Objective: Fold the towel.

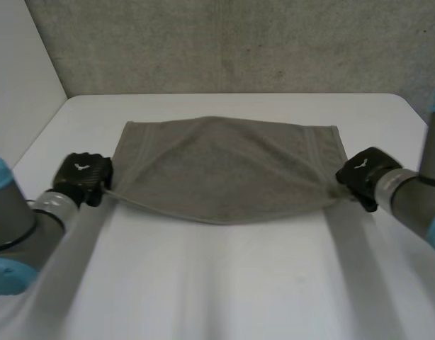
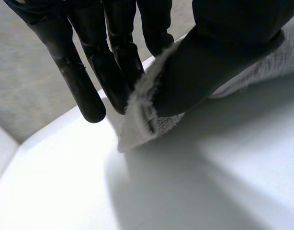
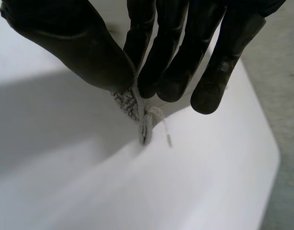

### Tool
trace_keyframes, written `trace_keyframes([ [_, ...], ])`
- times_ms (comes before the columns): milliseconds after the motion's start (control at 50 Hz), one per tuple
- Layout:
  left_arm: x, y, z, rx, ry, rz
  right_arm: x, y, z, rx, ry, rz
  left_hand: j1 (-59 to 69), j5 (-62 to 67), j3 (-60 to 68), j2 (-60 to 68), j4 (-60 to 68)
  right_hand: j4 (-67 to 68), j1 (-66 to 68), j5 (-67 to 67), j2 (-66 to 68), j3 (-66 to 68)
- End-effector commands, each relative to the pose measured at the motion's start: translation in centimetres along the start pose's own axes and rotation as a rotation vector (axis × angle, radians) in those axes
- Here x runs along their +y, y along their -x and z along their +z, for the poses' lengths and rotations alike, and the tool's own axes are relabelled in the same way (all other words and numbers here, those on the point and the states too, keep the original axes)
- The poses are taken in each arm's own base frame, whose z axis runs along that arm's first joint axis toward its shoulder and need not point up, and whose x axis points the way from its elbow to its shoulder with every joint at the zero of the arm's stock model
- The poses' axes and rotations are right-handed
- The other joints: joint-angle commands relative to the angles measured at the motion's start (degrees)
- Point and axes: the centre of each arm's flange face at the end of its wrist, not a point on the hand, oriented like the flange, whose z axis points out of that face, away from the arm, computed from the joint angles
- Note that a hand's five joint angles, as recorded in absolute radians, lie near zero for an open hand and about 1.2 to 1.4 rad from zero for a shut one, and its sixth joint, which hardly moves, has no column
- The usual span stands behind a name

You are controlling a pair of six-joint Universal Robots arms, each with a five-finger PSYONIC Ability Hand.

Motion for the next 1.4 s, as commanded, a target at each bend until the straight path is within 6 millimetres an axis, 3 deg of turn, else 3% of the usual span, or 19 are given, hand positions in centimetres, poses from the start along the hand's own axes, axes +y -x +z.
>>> trace_keyframes([
  [20, -4.5, 3.2, -4.9, -0.055, -0.040, -0.005, -0.1, -4.3, -5.3, 0.101, -0.017, -0.027, 11.00, 10.73, 10.25, 10.23, 10.18, 3.06, 3.69, 1.85, 3.24, 3.29],
  [40, -4.5, 3.2, -4.9, -0.055, -0.040, -0.005, -0.3, -5.4, -7.1, 0.126, -0.023, -0.023, 11.00, 10.73, 10.25, 10.23, 10.18, 3.06, 3.69, 1.85, 3.24, 3.29],
  [60, -5.7, 3.4, -6.2, -0.038, -0.056, -0.010, -0.3, -5.4, -7.1, 0.127, -0.023, -0.023, 11.00, 10.73, 10.25, 10.23, 10.18, 3.06, 3.69, 1.85, 3.24, 3.29],
  [80, -6.4, 3.7, -7.3, -0.020, -0.063, -0.023, -0.6, -6.2, -8.7, 0.142, -0.039, -0.018, 11.00, 10.73, 10.25, 10.23, 10.18, 3.06, 3.69, 1.85, 3.24, 3.29],
  [140, -6.8, 4.1, -8.7, 0.007, -0.067, -0.054, -1.1, -7.1, -10.4, 0.146, -0.083, -0.011, 11.00, 10.73, 10.25, 10.23, 10.18, 3.06, 3.69, 1.85, 3.24, 3.29],
  [220, -6.4, 3.8, -9.1, 0.039, -0.064, -0.070, -0.8, -7.6, -10.1, 0.132, -0.102, 0.004, 11.00, 10.73, 10.25, 10.23, 10.18, 3.06, 3.69, 1.85, 3.24, 3.29],
  [320, -5.2, 3.3, -8.3, 0.064, -0.042, -0.081, 0.4, -6.5, -7.9, 0.042, -0.073, 0.033, 11.00, 10.73, 10.25, 10.23, 10.18, 3.06, 3.69, 1.85, 3.24, 3.29],
  [400, -3.1, 1.8, -5.3, 0.123, -0.030, -0.073, 1.4, -5.5, -4.4, -0.033, -0.017, 0.059, 11.00, 10.73, 10.25, 10.23, 10.18, 3.06, 3.69, 1.85, 3.24, 3.29],
  [520, -1.4, 1.8, -0.6, 0.062, -0.026, -0.049, 2.2, -3.9, 0.7, -0.069, 0.041, 0.108, 11.00, 10.73, 10.25, 10.23, 10.18, 3.06, 3.69, 1.85, 3.24, 3.29],
  [540, -1.4, 1.8, -0.6, 0.062, -0.026, -0.049, 2.2, -3.9, 0.7, -0.069, 0.041, 0.108, 11.00, 10.73, 10.25, 10.23, 10.18, 3.06, 3.69, 1.85, 3.24, 3.29],
  [580, -1.3, 1.9, 0.6, 0.041, -0.033, -0.043, 2.1, -3.8, 3.2, -0.030, 0.015, 0.126, 11.00, 10.73, 10.25, 10.23, 10.18, 3.06, 3.69, 1.85, 3.24, 3.29],
  [680, -1.1, 1.6, 4.9, 0.020, -0.067, -0.024, 1.2, -4.6, 6.4, 0.095, -0.070, 0.180, 11.00, 10.73, 10.25, 10.23, 10.18, 3.06, 3.69, 1.85, 3.24, 3.29],
  [800, -1.2, 1.3, 7.5, -0.012, -0.097, -0.008, -0.7, -6.2, 8.9, 0.254, -0.183, 0.209, 11.00, 10.73, 10.25, 10.23, 10.18, 3.06, 3.69, 1.85, 3.24, 3.29],
  [980, -1.8, 1.3, 11.4, -0.064, -0.176, 0.013, -2.3, -6.0, 11.5, 0.320, -0.262, 0.190, 11.00, 10.73, 10.25, 10.23, 10.18, 3.06, 3.69, 1.85, 3.24, 3.29],
  [1020, -1.7, 1.2, 11.8, -0.066, -0.183, 0.016, -2.3, -5.5, 12.5, 0.331, -0.272, 0.185, 11.00, 10.73, 10.25, 10.23, 10.18, -51.95, -51.32, -53.16, -51.77, -51.72],
  [1040, -1.4, 1.1, 12.1, -0.064, -0.184, 0.018, -2.3, -5.5, 12.5, 0.331, -0.272, 0.185, -16.12, -16.40, -16.87, -16.89, -16.94, -52.22, -51.59, -53.43, -52.04, -51.98],
  [1060, -1.3, 0.9, 12.3, -0.063, -0.183, 0.021, -2.3, -5.2, 12.8, 0.331, -0.273, 0.184, -58.36, -58.63, -59.11, -59.13, -59.18, -66.94, -66.31, -68.15, -66.76, -66.71],
  [1240, -0.9, 0.3, 11.9, -0.050, -0.162, 0.015, -2.6, -4.5, 12.4, 0.312, -0.268, 0.192, -59.00, -59.27, -59.75, -59.77, -59.82, -66.94, -66.31, -68.15, -66.76, -66.71],
  [1400, -3.5, 0.9, 9.3, -0.058, -0.184, 0.010, -3.2, -5.0, 7.7, 0.305, -0.262, 0.202, -59.00, -59.27, -59.75, -59.77, -59.82, -66.94, -66.31, -68.15, -66.76, -66.71],
])
